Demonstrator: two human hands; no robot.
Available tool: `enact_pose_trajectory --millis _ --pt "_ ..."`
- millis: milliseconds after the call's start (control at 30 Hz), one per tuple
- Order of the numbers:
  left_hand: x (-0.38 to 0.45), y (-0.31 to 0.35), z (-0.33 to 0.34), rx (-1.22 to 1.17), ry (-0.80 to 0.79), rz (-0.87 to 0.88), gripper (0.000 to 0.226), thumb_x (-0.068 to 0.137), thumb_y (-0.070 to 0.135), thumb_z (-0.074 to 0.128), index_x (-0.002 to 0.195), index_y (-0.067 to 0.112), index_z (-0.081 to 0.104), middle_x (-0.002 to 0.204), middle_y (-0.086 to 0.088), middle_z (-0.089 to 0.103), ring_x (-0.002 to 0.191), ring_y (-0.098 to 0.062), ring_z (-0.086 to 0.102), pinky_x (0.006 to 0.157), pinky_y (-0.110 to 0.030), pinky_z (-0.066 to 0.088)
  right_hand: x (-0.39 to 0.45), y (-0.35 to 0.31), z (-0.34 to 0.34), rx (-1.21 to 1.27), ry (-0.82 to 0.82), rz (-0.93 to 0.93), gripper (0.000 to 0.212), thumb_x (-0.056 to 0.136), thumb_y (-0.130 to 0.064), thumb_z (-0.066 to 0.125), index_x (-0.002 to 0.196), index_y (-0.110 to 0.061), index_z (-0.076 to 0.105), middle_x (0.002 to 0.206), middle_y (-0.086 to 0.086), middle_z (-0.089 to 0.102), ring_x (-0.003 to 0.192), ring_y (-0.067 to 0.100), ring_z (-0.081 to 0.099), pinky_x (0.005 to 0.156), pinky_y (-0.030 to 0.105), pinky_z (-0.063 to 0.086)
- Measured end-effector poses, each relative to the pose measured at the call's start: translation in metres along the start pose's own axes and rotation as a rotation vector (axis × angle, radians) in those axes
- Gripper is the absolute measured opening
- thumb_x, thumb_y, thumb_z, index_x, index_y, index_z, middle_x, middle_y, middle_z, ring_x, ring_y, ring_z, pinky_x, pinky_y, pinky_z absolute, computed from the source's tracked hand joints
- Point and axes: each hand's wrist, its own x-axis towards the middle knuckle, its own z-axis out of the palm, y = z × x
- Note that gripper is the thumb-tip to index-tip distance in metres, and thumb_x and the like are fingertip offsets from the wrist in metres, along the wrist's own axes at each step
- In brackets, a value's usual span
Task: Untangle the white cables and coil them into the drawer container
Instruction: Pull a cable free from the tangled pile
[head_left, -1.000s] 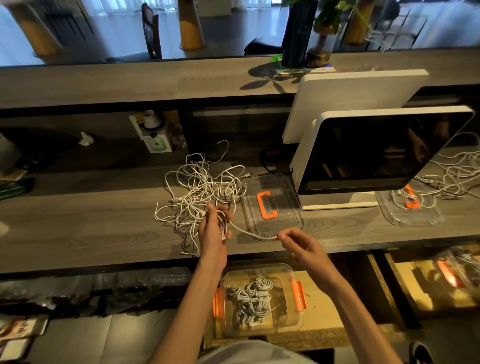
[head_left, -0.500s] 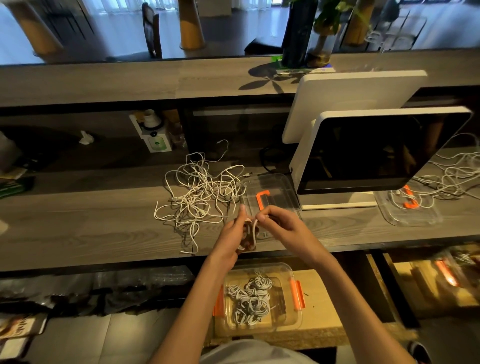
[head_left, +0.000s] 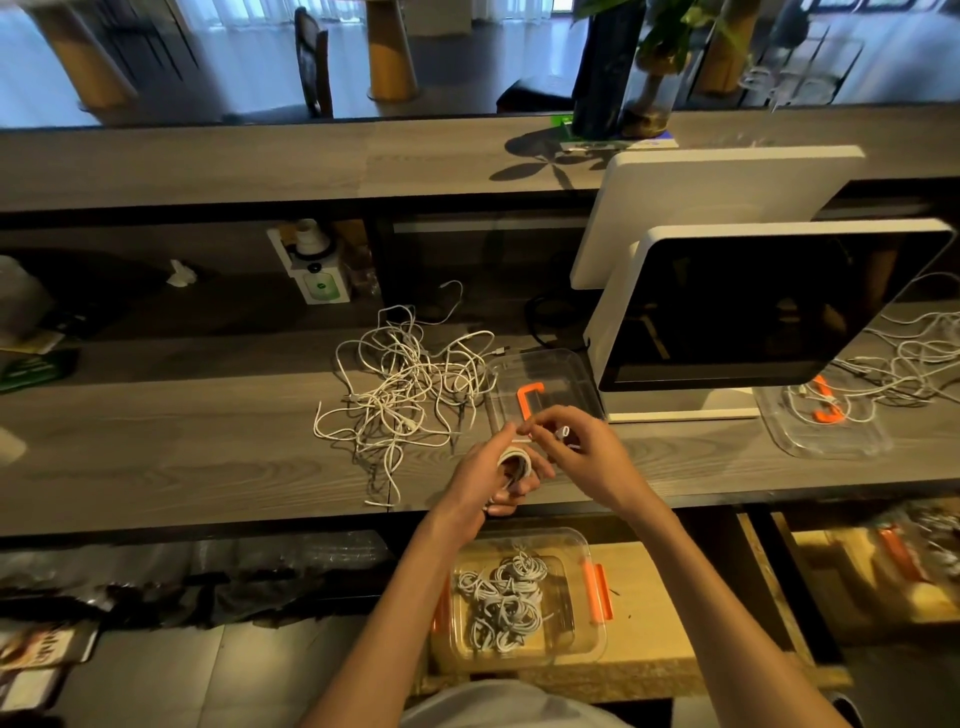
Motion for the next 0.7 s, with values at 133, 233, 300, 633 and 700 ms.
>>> enact_pose_trajectory --millis 133,233,300,633,700 --pt "0.004 -0.003 0.002 -0.054 0.101 -0.016 0.042 0.107 0.028 0.033 0.089 0.003 0.061 0.057 -0.013 0.054 0.036 -0.011 0.028 0.036 -0.018 0.017 -0.012 -0.001 0.008 0.188 0.127 0.032 0.010 0.095 -0.018 0.072 0.098 -0.014 0.063 0.089 -0.002 0.071 0.083 0.010 0.072 0.071 0.025 0.060" --pt "0.008 -0.006 0.000 -0.165 0.188 -0.005 0.025 0.104 0.018 0.035 0.095 0.004 0.054 0.057 -0.015 0.054 0.033 -0.014 0.029 0.037 -0.017 0.018 -0.020 0.003 0.014 0.201 0.118 0.046 0.013 0.093 -0.021 0.074 0.095 -0.014 0.063 0.088 -0.001 0.072 0.081 0.012 0.072 0.070 0.027 0.060" --pt "0.013 -0.010 -0.002 -0.241 0.231 0.010 0.024 0.105 0.018 0.035 0.097 0.004 0.051 0.058 -0.013 0.055 0.032 -0.013 0.030 0.036 -0.016 0.018 -0.025 0.007 0.019 0.215 0.109 0.078 0.011 0.092 -0.021 0.075 0.094 -0.016 0.065 0.088 -0.002 0.072 0.079 0.010 0.071 0.068 0.024 0.057" --pt "0.020 -0.017 -0.010 -0.458 0.210 -0.012 0.034 0.104 0.018 0.035 0.096 -0.003 0.061 0.051 0.001 0.042 0.034 -0.007 0.030 0.035 -0.020 0.020 -0.040 0.014 0.021 0.274 0.029 0.160 0.010 0.092 -0.018 0.076 0.093 -0.014 0.068 0.089 0.003 0.074 0.079 0.018 0.073 0.065 0.031 0.061" --pt "0.020 -0.017 -0.012 -0.507 0.178 -0.028 0.038 0.105 0.020 0.036 0.093 -0.004 0.062 0.058 -0.002 0.050 0.036 -0.007 0.032 0.036 -0.020 0.022 -0.043 0.015 0.020 0.285 0.012 0.183 0.011 0.092 -0.019 0.077 0.094 -0.012 0.068 0.088 0.003 0.074 0.078 0.017 0.072 0.065 0.029 0.060"
